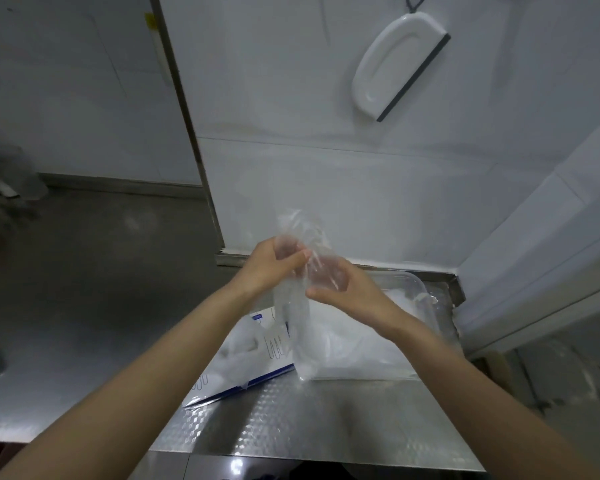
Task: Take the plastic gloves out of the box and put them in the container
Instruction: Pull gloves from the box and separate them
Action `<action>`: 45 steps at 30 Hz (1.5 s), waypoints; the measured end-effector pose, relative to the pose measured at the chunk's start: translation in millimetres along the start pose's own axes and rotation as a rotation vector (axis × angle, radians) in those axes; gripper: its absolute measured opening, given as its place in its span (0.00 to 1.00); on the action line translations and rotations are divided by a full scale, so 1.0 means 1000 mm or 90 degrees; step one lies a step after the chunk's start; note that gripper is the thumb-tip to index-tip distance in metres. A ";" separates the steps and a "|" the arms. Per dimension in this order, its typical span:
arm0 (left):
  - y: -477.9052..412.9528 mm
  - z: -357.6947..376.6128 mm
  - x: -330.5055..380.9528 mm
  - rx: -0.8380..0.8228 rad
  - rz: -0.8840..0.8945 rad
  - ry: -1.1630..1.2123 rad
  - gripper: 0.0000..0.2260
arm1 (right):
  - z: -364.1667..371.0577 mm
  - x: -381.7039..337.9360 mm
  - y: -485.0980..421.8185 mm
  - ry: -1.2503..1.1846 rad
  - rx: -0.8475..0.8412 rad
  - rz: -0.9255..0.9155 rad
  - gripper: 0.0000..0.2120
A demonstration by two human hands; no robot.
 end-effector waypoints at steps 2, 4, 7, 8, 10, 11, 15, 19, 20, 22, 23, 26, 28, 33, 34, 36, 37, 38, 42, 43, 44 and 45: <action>-0.001 0.006 -0.005 0.007 -0.020 0.017 0.06 | -0.011 0.001 -0.003 -0.043 0.055 -0.026 0.07; 0.000 0.004 -0.013 0.032 -0.055 0.013 0.04 | -0.027 0.004 -0.004 -0.126 0.103 -0.023 0.03; 0.001 -0.002 -0.031 0.012 -0.108 -0.056 0.08 | -0.054 0.009 -0.004 -0.177 0.159 -0.005 0.07; 0.002 -0.005 -0.039 0.005 -0.136 -0.070 0.08 | -0.061 0.008 -0.002 -0.162 0.177 -0.006 0.07; 0.003 -0.014 -0.052 0.011 -0.187 -0.113 0.09 | -0.074 0.005 -0.001 -0.126 0.211 -0.023 0.04; 0.002 -0.020 -0.055 0.029 -0.204 -0.155 0.08 | -0.081 0.003 0.000 -0.107 0.218 -0.038 0.04; -0.014 -0.022 -0.030 0.043 -0.127 -0.196 0.20 | -0.091 -0.006 -0.002 0.018 0.172 -0.077 0.08; -0.033 0.023 0.013 -0.161 0.048 -0.286 0.27 | -0.086 -0.016 -0.001 0.126 0.084 -0.071 0.08; -0.036 0.033 0.018 -0.205 0.085 -0.325 0.19 | -0.086 -0.019 0.000 0.168 0.084 -0.071 0.08; -0.044 0.044 0.027 -0.203 0.137 -0.344 0.04 | -0.095 -0.027 0.003 0.260 0.145 -0.098 0.12; -0.050 0.044 0.032 -0.162 0.162 -0.335 0.02 | -0.103 -0.033 0.007 0.289 0.211 -0.131 0.13; -0.057 0.038 0.067 0.031 0.266 -0.294 0.05 | -0.124 -0.059 0.036 0.279 0.425 -0.273 0.06; -0.053 0.037 0.087 0.101 0.306 -0.239 0.11 | -0.128 -0.073 0.057 0.271 0.505 -0.356 0.02; -0.027 0.046 0.080 0.017 0.351 -0.233 0.16 | -0.103 -0.072 0.084 0.399 0.455 -0.470 0.05; -0.021 0.047 0.068 -0.004 0.344 -0.247 0.16 | -0.095 -0.062 0.083 0.426 0.412 -0.462 0.06; -0.011 0.048 0.037 -0.055 0.306 -0.285 0.17 | -0.079 -0.036 0.076 0.470 0.327 -0.416 0.09; -0.006 0.050 0.021 -0.091 0.288 -0.316 0.18 | -0.071 -0.021 0.071 0.490 0.289 -0.386 0.10; -0.002 0.053 0.006 -0.127 0.278 -0.357 0.17 | -0.062 -0.005 0.066 0.510 0.252 -0.354 0.11; 0.010 0.067 -0.032 -0.253 0.262 -0.533 0.08 | -0.029 0.052 0.045 0.572 0.111 -0.194 0.10; 0.011 0.071 -0.038 -0.278 0.254 -0.571 0.06 | -0.024 0.064 0.039 0.570 0.081 -0.150 0.11; 0.012 0.075 -0.044 -0.304 0.246 -0.614 0.06 | -0.022 0.074 0.034 0.555 0.051 -0.103 0.12; 0.014 0.079 -0.050 -0.334 0.234 -0.662 0.06 | -0.021 0.083 0.029 0.529 0.019 -0.053 0.14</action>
Point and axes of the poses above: each hand's wrist, its own y-axis away from the middle knuckle, its own z-axis out of the palm, x = y × z, the point moved 8 cm from there along -y, towards the middle knuckle, and after that the axes turned 10 degrees about z, right-handed, at the moved point
